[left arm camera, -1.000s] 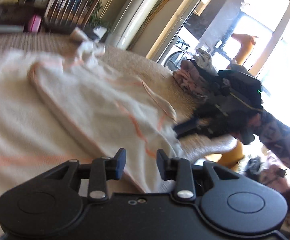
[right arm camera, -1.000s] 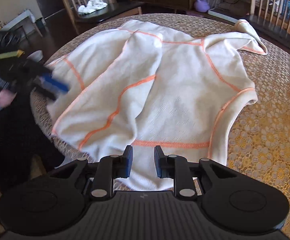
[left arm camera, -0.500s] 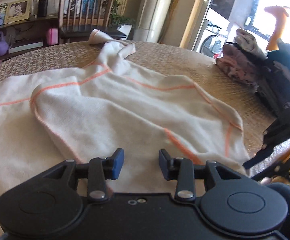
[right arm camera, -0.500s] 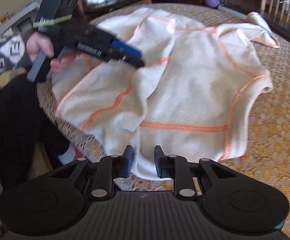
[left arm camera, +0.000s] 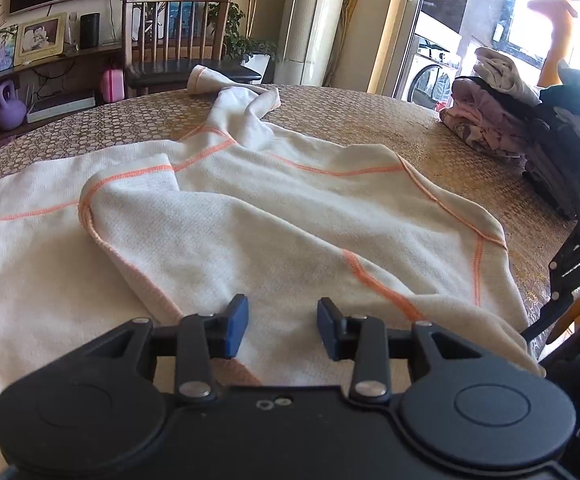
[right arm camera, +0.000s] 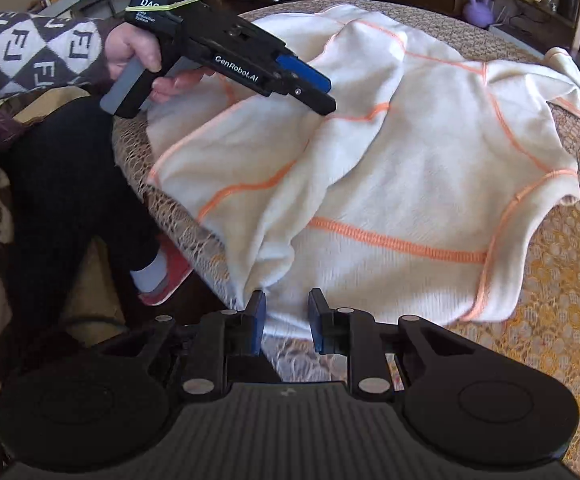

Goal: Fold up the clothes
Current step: 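Open both grippers to release the cloth, then withdraw the open right gripper from the cloth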

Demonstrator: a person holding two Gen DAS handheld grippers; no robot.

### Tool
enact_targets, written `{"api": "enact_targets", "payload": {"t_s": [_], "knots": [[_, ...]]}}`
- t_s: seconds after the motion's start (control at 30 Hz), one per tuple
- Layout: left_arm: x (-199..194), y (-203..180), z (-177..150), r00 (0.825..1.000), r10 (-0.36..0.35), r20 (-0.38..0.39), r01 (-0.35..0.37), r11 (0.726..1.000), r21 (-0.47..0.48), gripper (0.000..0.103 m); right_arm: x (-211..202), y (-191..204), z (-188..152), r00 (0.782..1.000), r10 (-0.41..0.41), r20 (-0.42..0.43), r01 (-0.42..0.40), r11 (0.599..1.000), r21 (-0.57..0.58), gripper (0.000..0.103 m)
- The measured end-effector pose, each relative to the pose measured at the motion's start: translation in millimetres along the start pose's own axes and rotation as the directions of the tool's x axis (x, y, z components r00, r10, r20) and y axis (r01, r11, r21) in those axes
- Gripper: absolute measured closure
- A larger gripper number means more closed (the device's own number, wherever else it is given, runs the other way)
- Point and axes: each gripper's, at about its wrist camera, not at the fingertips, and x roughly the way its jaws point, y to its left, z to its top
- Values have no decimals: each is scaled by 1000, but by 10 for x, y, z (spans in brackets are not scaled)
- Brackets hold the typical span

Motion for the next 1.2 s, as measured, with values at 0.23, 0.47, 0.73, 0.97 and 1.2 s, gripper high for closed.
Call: {"api": "enact_targets", "payload": {"t_s": [0.23,0.47,0.73,0.97,1.2], "knots": [[-78,-4,-54,1000,15,-2,-15,1000,15,0,-103,-69,-30,1000,10,4,-10,1000,10,81],[-142,-39,34,999,-33,-1,33,999,27,0,-166,-206,283,979,-11,205,-17,991,134,81],[-129,-15,159,998,-59,5,58,997,59,0,291,-74,465,994,21,106,-29,997,73,39],[-50,96,392,998,-55,22,53,994,98,0,160,-427,712,990,-42,133,28,994,106,39],[239,530,709,1000,-7,27,5,998,67,0,-181,-1172,1146,948,-232,219,183,957,224,39]]}}
